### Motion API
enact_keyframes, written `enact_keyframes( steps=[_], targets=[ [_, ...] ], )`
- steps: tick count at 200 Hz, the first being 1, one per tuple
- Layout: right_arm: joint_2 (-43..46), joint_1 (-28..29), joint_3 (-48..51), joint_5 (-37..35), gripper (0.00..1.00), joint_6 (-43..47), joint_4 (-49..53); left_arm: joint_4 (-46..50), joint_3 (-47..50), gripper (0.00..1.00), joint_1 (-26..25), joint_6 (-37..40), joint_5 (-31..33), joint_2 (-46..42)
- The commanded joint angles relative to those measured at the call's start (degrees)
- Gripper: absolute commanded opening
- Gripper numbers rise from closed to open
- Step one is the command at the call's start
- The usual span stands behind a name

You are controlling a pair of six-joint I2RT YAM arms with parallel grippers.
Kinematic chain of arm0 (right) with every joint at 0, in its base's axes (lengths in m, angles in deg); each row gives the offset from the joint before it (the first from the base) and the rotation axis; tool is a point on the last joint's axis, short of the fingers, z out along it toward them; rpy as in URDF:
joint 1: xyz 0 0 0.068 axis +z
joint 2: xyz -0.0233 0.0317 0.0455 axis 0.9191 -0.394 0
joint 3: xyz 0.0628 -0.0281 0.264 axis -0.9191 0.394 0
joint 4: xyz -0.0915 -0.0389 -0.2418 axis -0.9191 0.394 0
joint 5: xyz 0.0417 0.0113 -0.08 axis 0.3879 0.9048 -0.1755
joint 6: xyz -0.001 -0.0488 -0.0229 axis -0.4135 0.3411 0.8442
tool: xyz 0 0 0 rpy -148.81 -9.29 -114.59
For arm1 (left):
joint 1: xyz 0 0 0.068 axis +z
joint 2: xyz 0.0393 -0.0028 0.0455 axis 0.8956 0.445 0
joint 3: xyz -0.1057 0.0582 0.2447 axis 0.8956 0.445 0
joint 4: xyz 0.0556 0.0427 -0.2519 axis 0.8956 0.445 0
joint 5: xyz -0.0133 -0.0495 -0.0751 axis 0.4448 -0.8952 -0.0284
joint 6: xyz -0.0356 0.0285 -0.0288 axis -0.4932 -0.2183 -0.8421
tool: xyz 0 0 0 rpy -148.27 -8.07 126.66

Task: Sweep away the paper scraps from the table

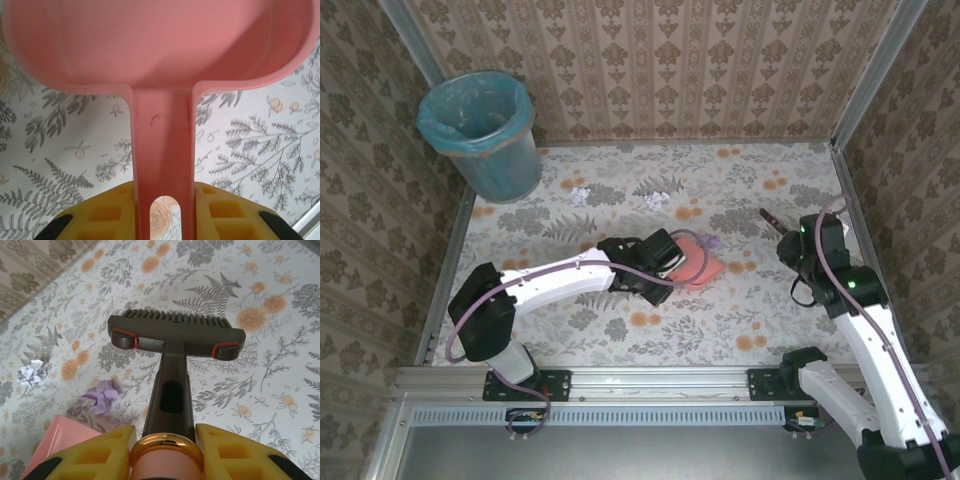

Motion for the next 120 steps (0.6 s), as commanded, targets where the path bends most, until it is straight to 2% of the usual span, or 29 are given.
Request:
enact_keyframes(
  steps=[1, 32, 60, 94, 120],
  targets=[
    [-3.3, 0.7, -0.9, 0.2, 0.0, -1.2, -5.2, 4.5, -2.4, 0.0, -0.3, 1.7, 1.6, -0.1],
    [-9.1, 4.1, -1.4, -0.2, 0.0, -0.5, -8.6, 7.1, -3.8, 0.0, -0.4, 0.9, 5.7, 1.8],
    [-15.5, 6.8, -4.0, 0.1, 0.0, 1.1, -8.8, 8.3, -4.8, 0.0, -0.4, 0.8, 5.7, 4.8],
    [-20.4, 14.0, -7.3, -7.1, 0.0, 3.7, -6.8, 7.9, -5.2, 0.0, 0.2, 0.6, 5.3, 6.6],
    [-21.9, 17.0, -7.8, -8.3, 0.0, 5.0, -5.5, 6.4, -4.7, 0.0, 1.7, 0.1, 4.0, 7.2]
  ],
)
